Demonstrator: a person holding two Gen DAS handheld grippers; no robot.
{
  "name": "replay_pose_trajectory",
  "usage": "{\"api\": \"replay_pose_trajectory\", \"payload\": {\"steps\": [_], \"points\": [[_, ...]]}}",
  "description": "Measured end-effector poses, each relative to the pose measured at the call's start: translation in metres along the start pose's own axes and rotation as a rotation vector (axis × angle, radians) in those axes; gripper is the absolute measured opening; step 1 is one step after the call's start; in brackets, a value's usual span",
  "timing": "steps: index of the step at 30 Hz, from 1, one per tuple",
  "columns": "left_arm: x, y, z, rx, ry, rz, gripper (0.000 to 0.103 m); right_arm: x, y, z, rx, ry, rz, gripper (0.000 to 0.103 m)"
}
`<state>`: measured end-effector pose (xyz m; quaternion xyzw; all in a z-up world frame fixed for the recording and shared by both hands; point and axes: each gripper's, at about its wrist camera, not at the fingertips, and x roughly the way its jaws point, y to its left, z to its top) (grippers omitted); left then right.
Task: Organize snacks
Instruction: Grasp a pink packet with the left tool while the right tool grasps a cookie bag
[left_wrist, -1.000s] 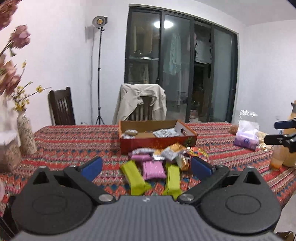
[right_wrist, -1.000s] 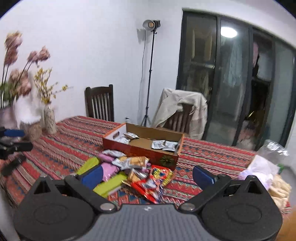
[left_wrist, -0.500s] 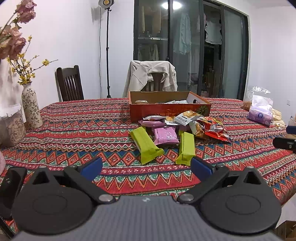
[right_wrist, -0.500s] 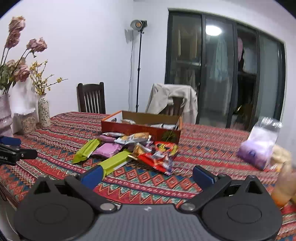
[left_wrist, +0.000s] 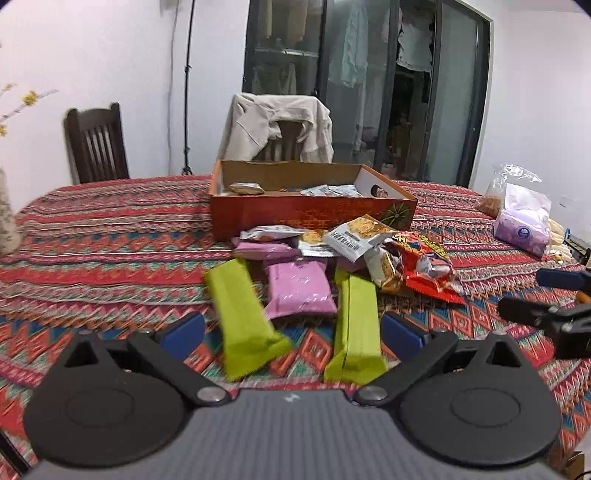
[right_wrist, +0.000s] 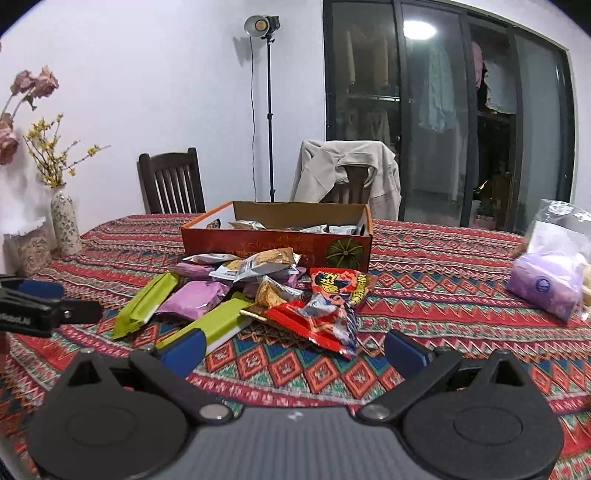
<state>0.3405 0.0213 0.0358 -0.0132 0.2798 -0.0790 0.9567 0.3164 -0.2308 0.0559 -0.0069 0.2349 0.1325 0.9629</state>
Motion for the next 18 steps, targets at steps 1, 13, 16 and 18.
{"api": "replay_pose_trajectory", "payload": {"steps": [1, 13, 16, 18], "points": [[0.011, 0.001, 0.005, -0.002, 0.01, -0.014, 0.103, 0.008, 0.0, 0.002, -0.002, 0.004, 0.002, 0.102], [0.139, 0.002, 0.038, 0.052, 0.189, -0.026, 0.078, 0.128, 0.017, 0.066, -0.138, 0.019, 0.059, 0.092], [0.151, 0.006, 0.031, 0.041, 0.2, -0.047, 0.081, 0.166, 0.028, 0.079, -0.17, 0.044, 0.073, 0.092], [0.151, 0.007, 0.028, 0.051, 0.179, -0.028, 0.08, 0.191, 0.035, 0.08, -0.183, 0.069, 0.077, 0.092]]}}
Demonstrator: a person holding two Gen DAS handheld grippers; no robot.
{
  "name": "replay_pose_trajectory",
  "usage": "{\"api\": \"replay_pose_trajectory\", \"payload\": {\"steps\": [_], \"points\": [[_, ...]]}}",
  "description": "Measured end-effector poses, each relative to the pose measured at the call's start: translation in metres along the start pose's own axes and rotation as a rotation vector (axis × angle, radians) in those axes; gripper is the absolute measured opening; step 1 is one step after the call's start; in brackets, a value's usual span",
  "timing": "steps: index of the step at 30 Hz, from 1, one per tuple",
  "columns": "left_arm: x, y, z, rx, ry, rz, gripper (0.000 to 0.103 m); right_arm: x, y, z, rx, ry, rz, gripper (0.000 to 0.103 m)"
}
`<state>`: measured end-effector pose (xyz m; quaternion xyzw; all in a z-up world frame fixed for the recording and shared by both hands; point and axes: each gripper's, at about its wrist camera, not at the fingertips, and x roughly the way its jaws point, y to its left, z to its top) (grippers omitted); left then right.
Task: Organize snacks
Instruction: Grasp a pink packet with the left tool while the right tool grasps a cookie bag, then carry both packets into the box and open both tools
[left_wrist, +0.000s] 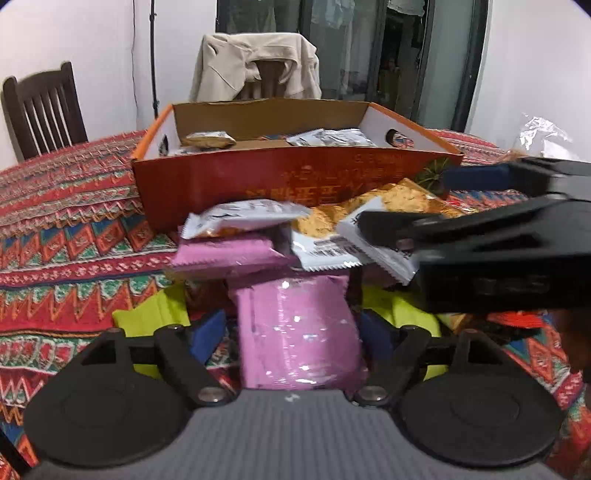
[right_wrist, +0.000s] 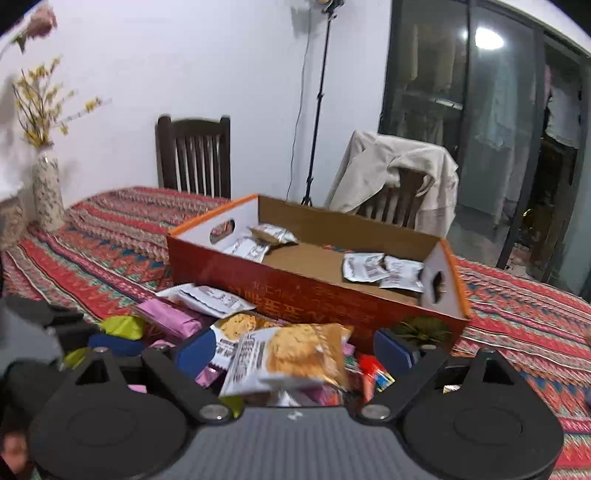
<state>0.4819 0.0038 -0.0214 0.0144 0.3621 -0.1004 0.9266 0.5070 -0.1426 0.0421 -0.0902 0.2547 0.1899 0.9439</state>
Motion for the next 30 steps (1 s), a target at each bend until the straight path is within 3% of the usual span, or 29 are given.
{"api": "replay_pose_trajectory", "payload": {"steps": [1, 3, 9, 10, 12, 14, 17, 24, 30], "points": [[0.0, 0.0, 0.0, -0.004, -0.007, -0.006, 0.074, 0.01, 0.001, 0.0, 0.003, 0.012, 0.003, 0.089], [-0.003, 0.002, 0.0, -0.012, -0.022, -0.021, 0.063, 0.025, 0.002, -0.002, 0.013, 0.028, 0.013, 0.073], [-0.002, 0.003, 0.0, -0.022, -0.037, -0.028, 0.061, 0.031, -0.002, -0.01, 0.013, 0.046, 0.029, 0.061], [-0.004, 0.003, 0.001, -0.031, -0.028, -0.024, 0.061, 0.029, -0.002, -0.011, 0.016, 0.045, 0.03, 0.05], [-0.016, 0.004, 0.001, -0.049, -0.027, -0.033, 0.061, 0.023, -0.006, -0.01, 0.029, 0.035, 0.036, 0.041], [-0.033, 0.0, -0.001, -0.046, -0.041, -0.034, 0.061, 0.011, -0.01, -0.008, 0.048, 0.02, 0.044, 0.025], [-0.068, -0.004, -0.011, -0.033, -0.079, -0.035, 0.061, -0.015, -0.018, -0.01, 0.085, -0.008, 0.053, 0.015], [-0.15, -0.008, -0.042, -0.108, -0.173, -0.023, 0.061, -0.107, -0.027, -0.04, 0.138, -0.062, 0.053, 0.012], [-0.187, -0.017, -0.056, -0.111, -0.201, -0.002, 0.061, -0.175, -0.026, -0.07, 0.198, -0.092, 0.067, 0.012]]}}
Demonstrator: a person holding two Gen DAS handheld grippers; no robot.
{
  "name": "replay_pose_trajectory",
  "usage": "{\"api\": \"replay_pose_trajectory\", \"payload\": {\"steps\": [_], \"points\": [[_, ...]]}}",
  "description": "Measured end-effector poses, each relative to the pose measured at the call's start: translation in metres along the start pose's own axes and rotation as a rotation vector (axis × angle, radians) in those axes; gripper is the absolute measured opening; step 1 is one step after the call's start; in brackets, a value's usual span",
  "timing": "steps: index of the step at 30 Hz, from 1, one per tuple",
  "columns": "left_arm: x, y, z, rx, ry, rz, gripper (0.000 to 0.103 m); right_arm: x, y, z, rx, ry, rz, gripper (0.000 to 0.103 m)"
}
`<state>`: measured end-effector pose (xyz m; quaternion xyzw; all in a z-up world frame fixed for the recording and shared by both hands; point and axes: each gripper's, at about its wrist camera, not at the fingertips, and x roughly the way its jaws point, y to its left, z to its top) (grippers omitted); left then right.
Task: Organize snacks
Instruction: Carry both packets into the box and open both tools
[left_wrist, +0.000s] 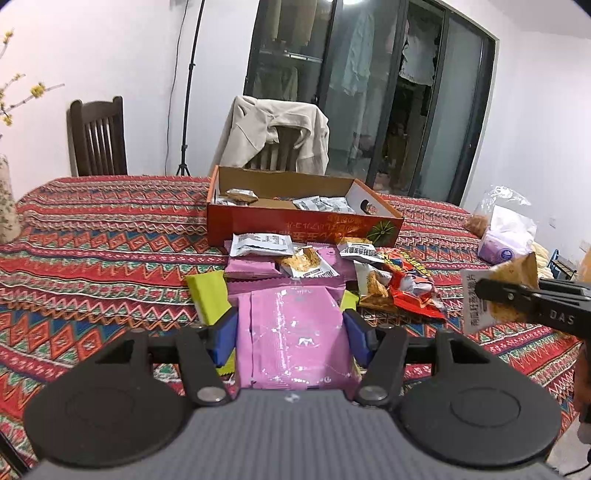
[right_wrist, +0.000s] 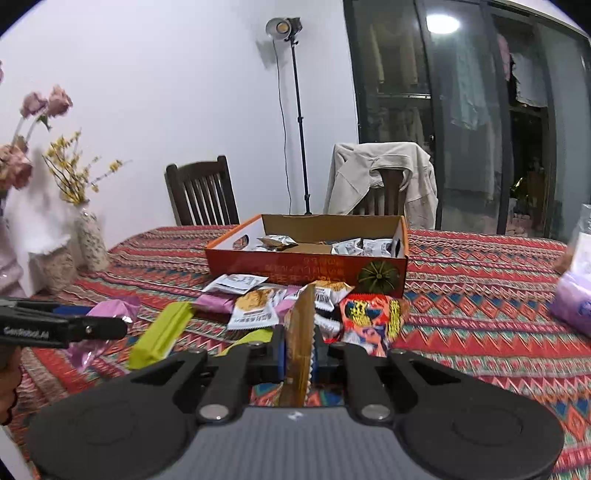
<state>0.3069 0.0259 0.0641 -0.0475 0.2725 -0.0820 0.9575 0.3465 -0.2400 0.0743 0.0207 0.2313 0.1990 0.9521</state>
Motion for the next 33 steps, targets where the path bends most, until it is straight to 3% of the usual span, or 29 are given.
{"api": "replay_pose_trajectory", "payload": {"steps": [5, 10, 16, 21, 25, 29, 33], "points": [[-0.02, -0.004, -0.003, 0.004, -0.027, -0.004, 0.061, -0.028, 0.006, -0.006, 0.006, -0.021, 0.012, 0.012], [-0.016, 0.0, 0.005, -0.009, -0.032, -0.015, 0.061, -0.032, 0.011, -0.004, -0.001, -0.031, 0.038, 0.012], [0.037, 0.011, 0.061, -0.001, -0.01, -0.078, 0.061, -0.003, 0.002, 0.02, 0.005, -0.038, 0.075, 0.012], [0.127, 0.017, 0.138, 0.014, 0.033, -0.09, 0.061, 0.059, -0.017, 0.076, 0.014, -0.032, 0.133, 0.012], [0.214, 0.02, 0.188, 0.003, 0.099, -0.081, 0.061, 0.136, -0.04, 0.13, 0.053, 0.018, 0.162, 0.012], [0.299, 0.024, 0.217, 0.026, 0.142, -0.022, 0.061, 0.234, -0.069, 0.175, 0.152, 0.124, 0.157, 0.012], [0.36, 0.038, 0.225, -0.016, 0.186, 0.013, 0.061, 0.332, -0.096, 0.196, 0.27, 0.247, 0.141, 0.012]]}}
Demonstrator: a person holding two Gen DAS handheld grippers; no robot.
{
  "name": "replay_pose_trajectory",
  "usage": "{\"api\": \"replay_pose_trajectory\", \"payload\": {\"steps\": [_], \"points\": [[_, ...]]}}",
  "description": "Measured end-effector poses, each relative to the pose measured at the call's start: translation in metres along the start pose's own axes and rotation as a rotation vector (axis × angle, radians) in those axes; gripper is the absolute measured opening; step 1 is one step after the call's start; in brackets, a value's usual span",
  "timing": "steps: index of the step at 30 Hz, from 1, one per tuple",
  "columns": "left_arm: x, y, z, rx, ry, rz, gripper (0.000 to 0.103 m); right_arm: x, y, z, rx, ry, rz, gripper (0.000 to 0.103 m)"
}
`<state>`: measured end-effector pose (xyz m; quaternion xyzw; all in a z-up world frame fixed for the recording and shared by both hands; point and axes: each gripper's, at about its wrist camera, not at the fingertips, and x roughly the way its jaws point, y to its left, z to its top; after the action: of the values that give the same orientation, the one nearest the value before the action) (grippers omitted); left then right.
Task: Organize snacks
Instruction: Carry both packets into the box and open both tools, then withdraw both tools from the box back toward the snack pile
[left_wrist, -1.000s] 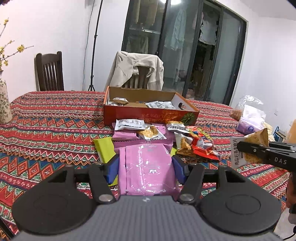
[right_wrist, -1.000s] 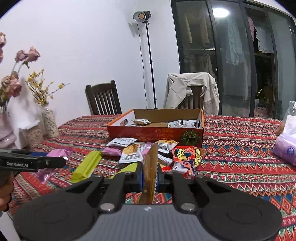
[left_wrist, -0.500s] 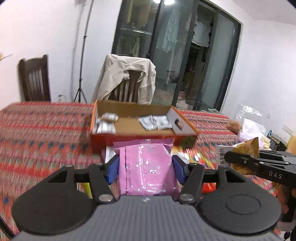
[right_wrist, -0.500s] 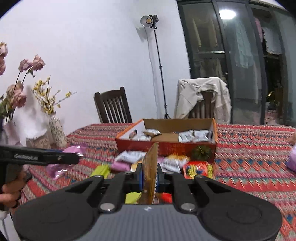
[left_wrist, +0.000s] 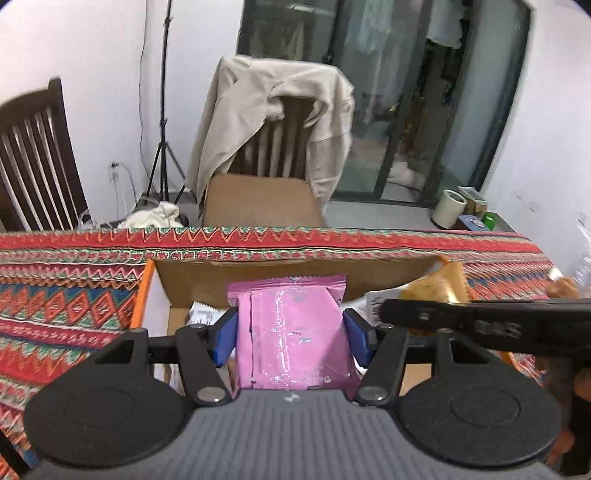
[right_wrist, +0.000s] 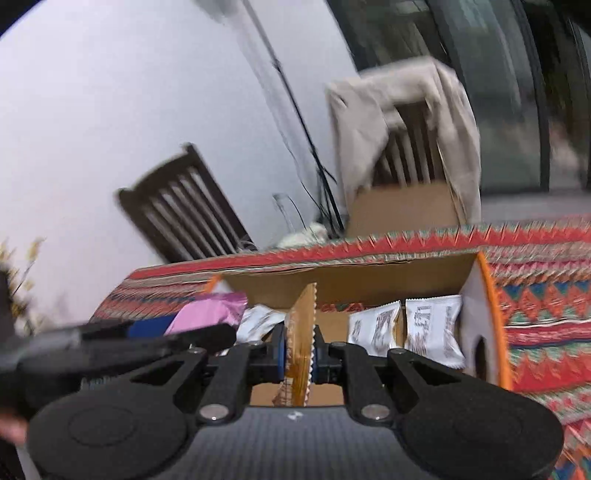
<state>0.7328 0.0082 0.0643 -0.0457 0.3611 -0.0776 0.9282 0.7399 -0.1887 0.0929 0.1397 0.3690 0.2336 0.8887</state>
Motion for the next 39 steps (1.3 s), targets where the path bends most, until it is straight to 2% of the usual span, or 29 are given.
{"api": "replay_pose_trajectory", "payload": {"steps": [4, 7, 9, 11, 12, 13, 16, 19, 23, 27, 30, 33, 36, 39], "points": [[0.034, 0.009, 0.005, -0.015, 0.029, 0.001, 0.061, 0.073, -0.023, 0.022, 0.081, 0.085, -0.036, 0.012], [0.053, 0.017, 0.008, -0.028, 0.047, -0.007, 0.061, 0.103, -0.037, 0.024, 0.15, 0.13, -0.003, 0.016], [0.063, 0.022, 0.012, -0.054, 0.055, -0.02, 0.061, 0.115, -0.048, 0.024, 0.198, 0.148, 0.019, 0.029], [0.068, 0.025, 0.014, -0.062, 0.052, -0.027, 0.067, 0.118, -0.059, 0.023, 0.233, 0.15, 0.003, 0.06], [0.069, 0.025, 0.015, -0.057, 0.049, -0.032, 0.076, 0.117, -0.063, 0.023, 0.247, 0.153, -0.006, 0.062], [0.069, 0.025, 0.016, -0.046, 0.047, -0.031, 0.08, 0.115, -0.069, 0.024, 0.256, 0.15, -0.001, 0.062], [0.066, 0.019, 0.019, -0.003, 0.048, -0.02, 0.08, 0.095, -0.073, 0.027, 0.235, 0.104, 0.002, 0.062], [0.053, 0.014, 0.023, 0.033, 0.051, -0.006, 0.08, 0.074, -0.07, 0.035, 0.171, 0.093, -0.042, 0.062], [0.011, 0.009, 0.028, 0.075, 0.027, 0.013, 0.081, 0.037, -0.054, 0.041, 0.071, 0.08, -0.097, 0.064], [-0.056, 0.007, 0.022, 0.102, -0.036, 0.006, 0.087, -0.017, -0.037, 0.04, 0.02, 0.052, -0.107, 0.066], [-0.112, 0.002, 0.009, 0.145, -0.098, 0.037, 0.092, -0.064, -0.019, 0.034, -0.033, 0.026, -0.12, 0.076], [-0.168, -0.002, -0.008, 0.158, -0.134, 0.043, 0.096, -0.115, 0.003, 0.02, -0.118, 0.001, -0.143, 0.078], [-0.223, -0.009, -0.028, 0.16, -0.159, 0.03, 0.102, -0.167, 0.025, -0.002, -0.186, -0.027, -0.162, 0.086], [-0.278, -0.017, -0.055, 0.176, -0.198, -0.002, 0.103, -0.218, 0.044, -0.026, -0.232, -0.065, -0.163, 0.094]]}}
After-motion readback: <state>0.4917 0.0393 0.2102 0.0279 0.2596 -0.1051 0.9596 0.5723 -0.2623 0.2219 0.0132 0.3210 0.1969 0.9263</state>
